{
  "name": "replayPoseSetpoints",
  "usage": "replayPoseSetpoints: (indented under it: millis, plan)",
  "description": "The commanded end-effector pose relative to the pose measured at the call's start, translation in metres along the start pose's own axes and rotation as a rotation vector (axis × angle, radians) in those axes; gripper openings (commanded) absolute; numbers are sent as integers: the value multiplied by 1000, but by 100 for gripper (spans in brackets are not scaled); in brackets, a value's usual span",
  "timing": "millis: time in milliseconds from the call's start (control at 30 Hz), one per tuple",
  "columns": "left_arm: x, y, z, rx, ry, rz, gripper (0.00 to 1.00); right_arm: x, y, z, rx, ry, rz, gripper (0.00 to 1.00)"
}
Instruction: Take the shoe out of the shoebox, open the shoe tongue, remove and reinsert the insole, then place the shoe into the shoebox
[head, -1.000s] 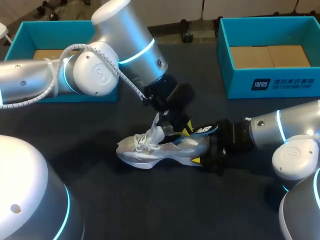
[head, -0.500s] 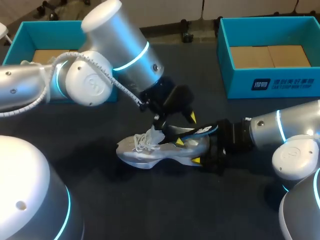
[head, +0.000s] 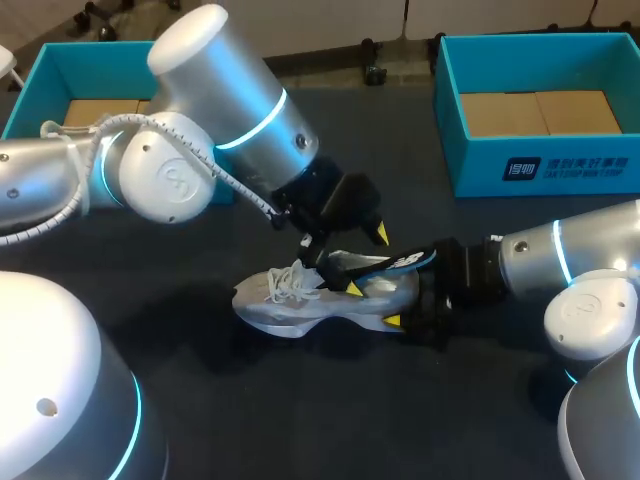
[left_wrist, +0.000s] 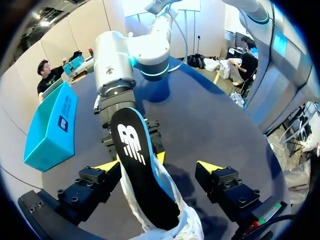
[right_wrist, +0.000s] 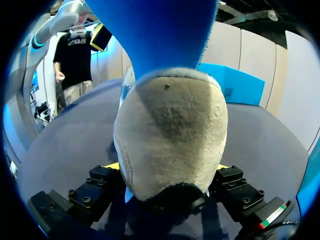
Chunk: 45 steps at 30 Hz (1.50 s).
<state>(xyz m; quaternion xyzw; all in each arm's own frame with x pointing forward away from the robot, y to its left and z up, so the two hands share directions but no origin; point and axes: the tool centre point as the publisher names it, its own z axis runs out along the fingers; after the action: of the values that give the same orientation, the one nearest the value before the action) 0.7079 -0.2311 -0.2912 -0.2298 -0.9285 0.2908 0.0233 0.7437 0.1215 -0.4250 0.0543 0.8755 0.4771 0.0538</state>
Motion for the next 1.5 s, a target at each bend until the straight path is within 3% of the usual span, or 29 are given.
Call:
replayPoseSetpoints:
  millis: [33,167,733,1133,1500]
  plan:
    - [1,0,-1,-1,-47,-15,100,1,0,2,3,-1,0,0]
    - [0,-1,0,-52,-145,-58,100,1,0,2,3,-1,0,0]
    - [3,-4,11,-95,-265,-159,100,1,0,2,3,-1,0,0]
    - [4,-12,24,-128,-339,-139,81,1,0,2,3,-1,0,0]
    - [-5,-4,26,-154,-371,-141,66,1,0,2,3,-1,0,0]
